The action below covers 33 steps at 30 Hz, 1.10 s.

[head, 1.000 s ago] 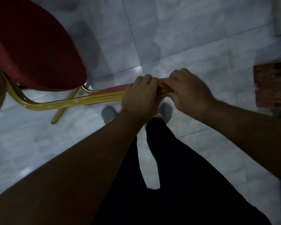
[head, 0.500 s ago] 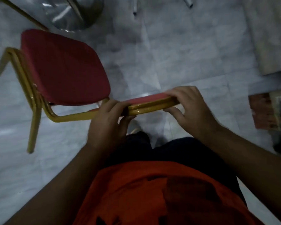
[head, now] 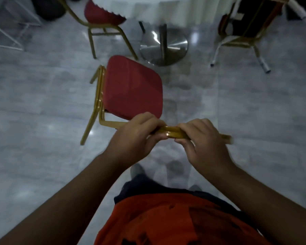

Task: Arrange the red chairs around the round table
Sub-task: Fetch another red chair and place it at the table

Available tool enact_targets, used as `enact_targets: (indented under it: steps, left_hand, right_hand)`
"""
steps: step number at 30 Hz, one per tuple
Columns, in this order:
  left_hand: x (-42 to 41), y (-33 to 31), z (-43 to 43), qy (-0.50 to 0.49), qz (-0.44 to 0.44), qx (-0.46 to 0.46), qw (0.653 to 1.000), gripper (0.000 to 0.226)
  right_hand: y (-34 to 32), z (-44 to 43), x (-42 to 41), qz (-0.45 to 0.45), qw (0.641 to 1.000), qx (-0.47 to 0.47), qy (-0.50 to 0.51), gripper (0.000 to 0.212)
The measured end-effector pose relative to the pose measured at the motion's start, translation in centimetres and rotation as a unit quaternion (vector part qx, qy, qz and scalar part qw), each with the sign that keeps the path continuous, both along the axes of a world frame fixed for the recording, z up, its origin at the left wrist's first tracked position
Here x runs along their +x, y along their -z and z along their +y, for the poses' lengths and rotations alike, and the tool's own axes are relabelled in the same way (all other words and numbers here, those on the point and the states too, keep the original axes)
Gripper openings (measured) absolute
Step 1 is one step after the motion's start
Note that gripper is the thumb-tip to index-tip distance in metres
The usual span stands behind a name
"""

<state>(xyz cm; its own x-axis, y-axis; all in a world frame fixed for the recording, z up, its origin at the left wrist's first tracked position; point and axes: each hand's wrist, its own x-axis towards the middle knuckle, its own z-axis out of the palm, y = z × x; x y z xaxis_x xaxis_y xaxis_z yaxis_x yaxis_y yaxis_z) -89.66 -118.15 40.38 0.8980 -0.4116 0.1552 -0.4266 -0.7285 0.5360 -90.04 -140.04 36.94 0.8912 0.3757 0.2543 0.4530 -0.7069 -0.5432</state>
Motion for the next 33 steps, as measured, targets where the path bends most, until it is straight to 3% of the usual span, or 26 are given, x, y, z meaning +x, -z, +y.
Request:
enact_targets:
  steps: [7, 12, 16, 19, 24, 33]
  left_hand:
    - [-2.2, -1.0, 12.3, -0.024, -0.072, -0.006, 0.997, 0.039]
    - [-4.4, -2.8, 23.5, -0.074, -0.004, -0.058, 0.996, 0.028]
    - [-5.1, -3.7, 27.9, -0.071, -0.02, 0.084, 0.994, 0.045]
    - [-5.1, -2.7, 28.8, -0.096, -0.101, 0.152, 0.979, 0.051]
    - [-4.9, -0.7, 32.8, -0.11, -0.215, 0.111, 0.964, 0.046]
    - [-3.6, 2.5, 33.7, -0.153, -0.207, 0.029, 0.966, 0.045]
  right_hand:
    - [-3.6, 12.0, -1.2, -0.025, 0.997, -0.071, -0.013, 0.029]
    - [-6.6, 22.9, -1.5, -0.023, 0.991, -0.111, -0.067, 0.037]
    - [-6.5, 25.9, -1.7, 0.026, 0.987, -0.145, -0.065, 0.054]
    - [-4.6, 25.6, -2.3, 0.089, 0.988, -0.122, -0.032, 0.051]
    - [-2.6, 29.5, -1.9, 0.106, 0.992, -0.054, -0.046, 0.036]
    - [-1.9, 30.9, 0.9, 0.053, 0.993, -0.094, -0.044, 0.039]
